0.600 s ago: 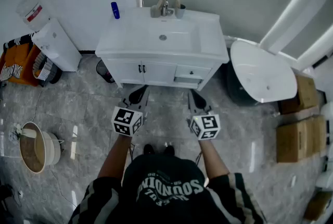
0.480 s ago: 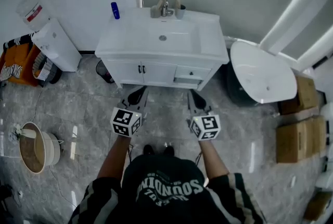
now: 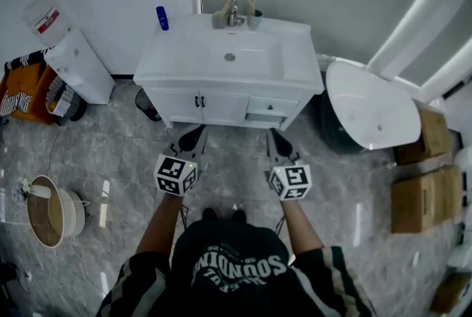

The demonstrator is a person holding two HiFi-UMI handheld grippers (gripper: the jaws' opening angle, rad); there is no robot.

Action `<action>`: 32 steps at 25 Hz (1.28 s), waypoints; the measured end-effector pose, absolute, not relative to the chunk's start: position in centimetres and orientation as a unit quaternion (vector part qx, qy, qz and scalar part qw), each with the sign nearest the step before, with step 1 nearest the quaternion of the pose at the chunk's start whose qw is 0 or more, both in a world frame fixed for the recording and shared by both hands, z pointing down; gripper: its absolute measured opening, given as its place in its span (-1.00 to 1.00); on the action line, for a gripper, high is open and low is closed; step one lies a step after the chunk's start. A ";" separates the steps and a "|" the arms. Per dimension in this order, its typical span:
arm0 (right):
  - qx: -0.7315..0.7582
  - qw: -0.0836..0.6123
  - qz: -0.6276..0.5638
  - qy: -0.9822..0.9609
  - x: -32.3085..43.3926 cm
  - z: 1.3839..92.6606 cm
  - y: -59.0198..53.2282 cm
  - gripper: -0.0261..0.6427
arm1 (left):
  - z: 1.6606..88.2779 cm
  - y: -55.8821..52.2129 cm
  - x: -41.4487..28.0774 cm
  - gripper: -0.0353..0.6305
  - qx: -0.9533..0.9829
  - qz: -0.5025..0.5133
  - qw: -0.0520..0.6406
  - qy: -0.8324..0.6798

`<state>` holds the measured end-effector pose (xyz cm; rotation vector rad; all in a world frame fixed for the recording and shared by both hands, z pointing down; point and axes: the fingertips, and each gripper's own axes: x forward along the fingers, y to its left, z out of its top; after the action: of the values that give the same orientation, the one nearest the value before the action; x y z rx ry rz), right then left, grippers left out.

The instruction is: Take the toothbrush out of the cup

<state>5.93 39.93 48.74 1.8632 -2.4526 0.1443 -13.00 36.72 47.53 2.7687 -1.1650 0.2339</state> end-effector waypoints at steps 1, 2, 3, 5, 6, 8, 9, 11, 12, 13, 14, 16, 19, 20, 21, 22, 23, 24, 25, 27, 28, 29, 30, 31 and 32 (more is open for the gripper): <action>0.603 0.031 0.046 -0.796 6.0 48.8 39.9 -0.93 | 47.7 36.7 -13.0 -0.90 0.916 0.078 0.066 -0.387; 0.602 0.031 0.046 -0.796 6.1 48.8 39.8 -0.93 | 47.9 36.6 -12.9 -0.90 0.916 0.079 0.068 -0.388; 0.602 0.031 0.047 -0.797 6.3 48.8 39.7 -0.93 | 48.0 36.5 -12.7 -0.90 0.915 0.080 0.071 -0.389; 0.598 0.031 0.047 -0.800 6.6 48.8 39.7 -0.93 | 48.3 36.3 -12.3 -0.90 0.914 0.080 0.074 -0.390; 0.595 0.032 0.047 -0.802 6.7 48.9 39.7 -0.93 | 48.4 36.2 -12.1 -0.90 0.914 0.080 0.075 -0.391; 0.587 0.034 0.044 -0.807 7.1 48.8 39.7 -0.93 | 48.4 36.0 -11.5 -0.90 0.913 0.081 0.075 -0.393; 0.583 0.034 0.043 -0.810 7.3 48.8 39.7 -0.93 | 48.3 35.9 -11.2 -0.90 0.912 0.081 0.075 -0.395; 0.577 0.035 0.046 -0.815 7.9 48.8 39.4 -0.93 | 48.2 35.6 -10.6 -0.90 0.910 0.080 0.073 -0.400; 0.575 0.035 0.048 -0.816 8.3 48.8 39.2 -0.93 | 48.1 35.5 -10.4 -0.90 0.909 0.079 0.072 -0.402; 0.573 0.035 0.052 -0.817 8.6 48.8 39.1 -0.93 | 48.1 35.4 -10.1 -0.90 0.909 0.079 0.072 -0.404; 0.572 0.036 0.054 -0.818 9.0 48.9 39.0 -0.93 | 48.2 35.4 -9.8 -0.90 0.908 0.079 0.072 -0.405; 0.567 0.036 0.055 -0.821 9.6 49.1 38.5 -0.93 | 48.3 35.3 -9.2 -0.90 0.907 0.079 0.073 -0.408; 0.565 0.031 0.057 -0.823 10.3 49.2 37.5 -0.93 | 48.7 34.7 -8.4 -0.90 0.906 0.081 0.076 -0.409; 0.565 0.032 0.057 -0.823 10.4 49.3 37.0 -0.93 | 48.8 34.2 -8.3 -0.90 0.905 0.082 0.077 -0.410; 0.565 0.032 0.057 -0.822 10.6 49.5 36.5 -0.93 | 49.0 33.8 -8.1 -0.90 0.905 0.082 0.077 -0.410; 0.567 0.032 0.057 -0.821 10.8 49.7 36.0 -0.93 | 49.1 33.3 -7.9 -0.90 0.905 0.083 0.078 -0.410; 0.568 0.032 0.058 -0.820 11.0 49.9 35.5 -0.93 | 49.3 32.7 -7.6 -0.90 0.905 0.083 0.079 -0.409; 0.568 0.032 0.059 -0.820 11.2 50.0 34.9 -0.93 | 49.5 32.1 -7.4 -0.90 0.905 0.083 0.080 -0.409; 0.568 0.032 0.060 -0.820 11.3 50.1 34.2 -0.93 | 49.7 31.3 -7.2 -0.90 0.906 0.083 0.081 -0.408; 0.568 0.030 0.062 -0.820 11.6 50.0 32.5 -0.93 | 50.0 29.3 -6.8 -0.90 0.907 0.083 0.082 -0.405; 0.568 0.028 0.063 -0.820 11.7 50.0 31.6 -0.93 | 50.3 28.2 -6.5 -0.90 0.908 0.082 0.084 -0.403; 0.568 0.028 0.062 -0.820 11.8 50.0 30.6 -0.93 | 50.6 26.9 -6.3 -0.90 0.909 0.082 0.086 -0.400; 0.568 0.029 0.061 -0.820 12.0 50.1 29.5 -0.93 | 50.9 25.6 -6.0 -0.90 0.909 0.082 0.088 -0.398; 0.569 0.032 0.061 -0.820 12.1 50.3 28.5 -0.93 | 51.1 24.3 -5.7 -0.90 0.910 0.083 0.090 -0.396; 0.570 0.033 0.061 -0.819 12.3 50.5 27.3 -0.93 | 51.3 22.9 -5.3 -0.90 0.911 0.083 0.091 -0.393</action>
<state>12.32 27.34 50.49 1.7530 -2.5196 0.1885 -5.32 22.88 51.30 2.7073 -1.1680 0.2474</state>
